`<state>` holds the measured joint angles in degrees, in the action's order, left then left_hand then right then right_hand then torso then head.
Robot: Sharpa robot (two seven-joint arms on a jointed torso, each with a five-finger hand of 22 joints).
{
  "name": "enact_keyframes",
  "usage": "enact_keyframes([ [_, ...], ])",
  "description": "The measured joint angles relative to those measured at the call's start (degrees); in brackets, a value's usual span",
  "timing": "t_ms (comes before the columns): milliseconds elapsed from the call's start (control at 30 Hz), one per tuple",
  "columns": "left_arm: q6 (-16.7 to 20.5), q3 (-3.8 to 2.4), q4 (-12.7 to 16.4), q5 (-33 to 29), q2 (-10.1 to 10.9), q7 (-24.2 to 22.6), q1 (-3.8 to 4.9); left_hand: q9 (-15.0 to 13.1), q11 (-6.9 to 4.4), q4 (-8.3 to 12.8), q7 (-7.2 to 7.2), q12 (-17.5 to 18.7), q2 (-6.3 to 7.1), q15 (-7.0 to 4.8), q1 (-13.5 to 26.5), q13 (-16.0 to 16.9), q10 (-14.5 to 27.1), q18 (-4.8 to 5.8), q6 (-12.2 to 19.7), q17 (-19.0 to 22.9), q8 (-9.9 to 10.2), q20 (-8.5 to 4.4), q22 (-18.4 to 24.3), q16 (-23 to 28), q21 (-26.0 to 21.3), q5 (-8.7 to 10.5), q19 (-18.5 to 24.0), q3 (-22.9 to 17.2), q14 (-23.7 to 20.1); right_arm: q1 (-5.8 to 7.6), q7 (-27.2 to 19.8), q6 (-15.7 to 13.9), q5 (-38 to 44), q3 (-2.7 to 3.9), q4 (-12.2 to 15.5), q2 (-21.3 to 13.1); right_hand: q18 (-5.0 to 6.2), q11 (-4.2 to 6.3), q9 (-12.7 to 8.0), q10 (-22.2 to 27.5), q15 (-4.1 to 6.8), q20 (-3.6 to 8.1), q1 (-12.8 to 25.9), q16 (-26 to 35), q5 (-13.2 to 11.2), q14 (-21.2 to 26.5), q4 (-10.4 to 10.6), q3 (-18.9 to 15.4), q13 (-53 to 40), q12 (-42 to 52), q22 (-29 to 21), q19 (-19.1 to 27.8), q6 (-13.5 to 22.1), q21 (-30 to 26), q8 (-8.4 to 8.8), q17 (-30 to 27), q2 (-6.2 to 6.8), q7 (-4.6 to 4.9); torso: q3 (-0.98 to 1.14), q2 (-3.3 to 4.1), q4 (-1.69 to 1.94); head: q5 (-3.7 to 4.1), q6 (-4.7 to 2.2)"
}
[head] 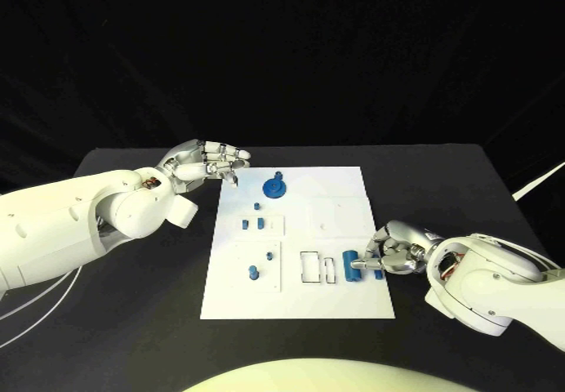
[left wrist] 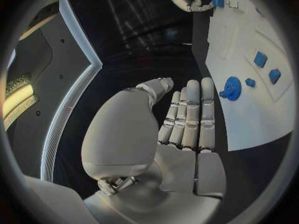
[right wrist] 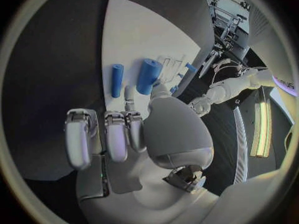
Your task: Assemble the parts on the task board
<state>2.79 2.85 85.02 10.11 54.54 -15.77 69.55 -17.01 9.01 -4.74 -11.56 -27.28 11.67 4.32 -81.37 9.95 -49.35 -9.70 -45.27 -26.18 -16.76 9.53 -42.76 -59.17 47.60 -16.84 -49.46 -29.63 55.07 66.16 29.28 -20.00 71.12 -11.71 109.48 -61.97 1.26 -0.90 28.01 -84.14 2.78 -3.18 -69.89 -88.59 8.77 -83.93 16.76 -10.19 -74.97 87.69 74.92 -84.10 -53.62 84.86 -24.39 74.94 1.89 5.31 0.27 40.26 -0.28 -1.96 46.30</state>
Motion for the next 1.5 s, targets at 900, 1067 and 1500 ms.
enact_keyframes([
  [900,-0.06,0.00,0.26,-0.02,0.52,0.10,-0.01,0.00,0.00,-0.16,0.00,0.00,0.00,0.00,0.00,-0.05,0.00,0.00,0.00,0.02,0.00,0.00,-0.01,0.00,0.00,0.00,0.00,0.16,0.00,-0.99,1.22,0.42,2.09,0.33,-1.35,4.48,0.00,-0.02,-0.42,-0.01,0.00,-0.01,-4.72,-0.22,6.39,0.00,-0.09,0.09,0.02,0.00,-0.02,0.00,-0.27,0.85,-0.44,-0.01,0.29,-0.23,0.02,-0.01,0.03,-0.25,0.43],
  [1067,-0.07,0.00,0.30,-0.03,0.57,0.14,-0.01,0.00,0.00,-0.16,0.00,0.00,0.00,0.00,0.00,-0.05,0.00,0.00,0.00,0.02,0.00,0.00,0.06,0.00,0.00,0.00,0.00,0.16,0.00,-1.01,1.23,0.42,2.20,0.39,-1.11,4.65,0.00,-0.03,-0.71,-0.01,0.00,-0.01,-6.99,-0.22,8.90,0.00,-0.08,0.08,0.02,-0.01,-0.02,0.00,-0.41,0.85,0.03,-0.02,0.74,-0.12,0.02,-0.03,0.03,-0.21,0.47],
  [1500,-0.12,0.00,0.39,-0.03,0.66,0.24,-0.01,0.00,0.00,-0.16,0.00,0.00,0.00,0.00,0.00,-0.05,0.00,0.00,0.00,0.02,0.00,0.00,0.06,0.00,0.01,0.00,0.00,0.16,0.00,-0.91,2.06,0.79,4.63,0.53,-0.77,4.82,0.00,0.49,-1.85,0.09,0.52,0.42,-11.18,-0.21,17.17,-0.10,1.69,2.05,0.03,-0.01,0.02,-0.01,-2.11,1.12,0.92,-0.02,3.75,-0.24,0.02,-0.01,0.03,-0.10,0.43],
])
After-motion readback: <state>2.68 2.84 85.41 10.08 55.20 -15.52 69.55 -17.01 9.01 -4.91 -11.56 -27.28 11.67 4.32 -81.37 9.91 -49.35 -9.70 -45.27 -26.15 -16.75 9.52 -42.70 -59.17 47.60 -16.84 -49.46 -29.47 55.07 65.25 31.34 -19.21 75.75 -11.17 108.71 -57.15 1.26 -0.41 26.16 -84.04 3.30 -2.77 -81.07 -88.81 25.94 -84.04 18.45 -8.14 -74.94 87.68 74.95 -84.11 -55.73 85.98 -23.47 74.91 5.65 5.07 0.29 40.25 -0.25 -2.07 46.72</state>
